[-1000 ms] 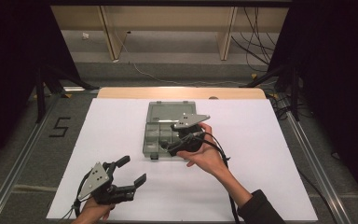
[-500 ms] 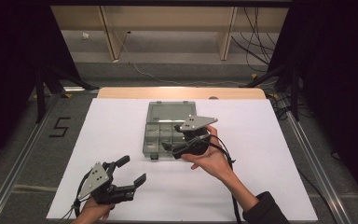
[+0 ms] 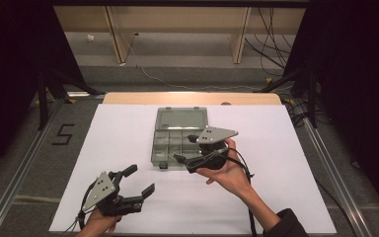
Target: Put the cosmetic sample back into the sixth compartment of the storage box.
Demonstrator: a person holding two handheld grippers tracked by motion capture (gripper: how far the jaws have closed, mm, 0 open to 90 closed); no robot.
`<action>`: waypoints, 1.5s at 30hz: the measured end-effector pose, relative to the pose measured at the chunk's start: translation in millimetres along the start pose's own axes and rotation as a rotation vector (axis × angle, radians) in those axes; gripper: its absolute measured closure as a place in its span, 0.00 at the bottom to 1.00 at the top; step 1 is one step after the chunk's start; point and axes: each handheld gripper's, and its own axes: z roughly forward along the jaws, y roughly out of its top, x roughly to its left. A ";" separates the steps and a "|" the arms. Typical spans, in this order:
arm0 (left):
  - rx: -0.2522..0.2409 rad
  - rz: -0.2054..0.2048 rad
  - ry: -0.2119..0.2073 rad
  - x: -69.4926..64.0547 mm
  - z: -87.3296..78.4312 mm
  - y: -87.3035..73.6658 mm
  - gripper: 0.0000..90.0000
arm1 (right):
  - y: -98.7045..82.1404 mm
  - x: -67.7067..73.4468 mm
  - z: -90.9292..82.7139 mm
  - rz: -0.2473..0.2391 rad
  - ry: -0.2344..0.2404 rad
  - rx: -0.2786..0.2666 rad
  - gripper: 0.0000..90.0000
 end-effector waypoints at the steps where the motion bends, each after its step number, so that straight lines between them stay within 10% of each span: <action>1: 0.000 0.001 0.000 0.0 0.0 0.0 0.17 | -0.7 -0.2 -0.7 -0.008 -0.004 -0.006 0.28; 45: -0.004 0.001 0.000 -0.5 0.2 0.1 0.17 | -36.2 6.6 -42.1 0.043 -0.005 -0.157 0.23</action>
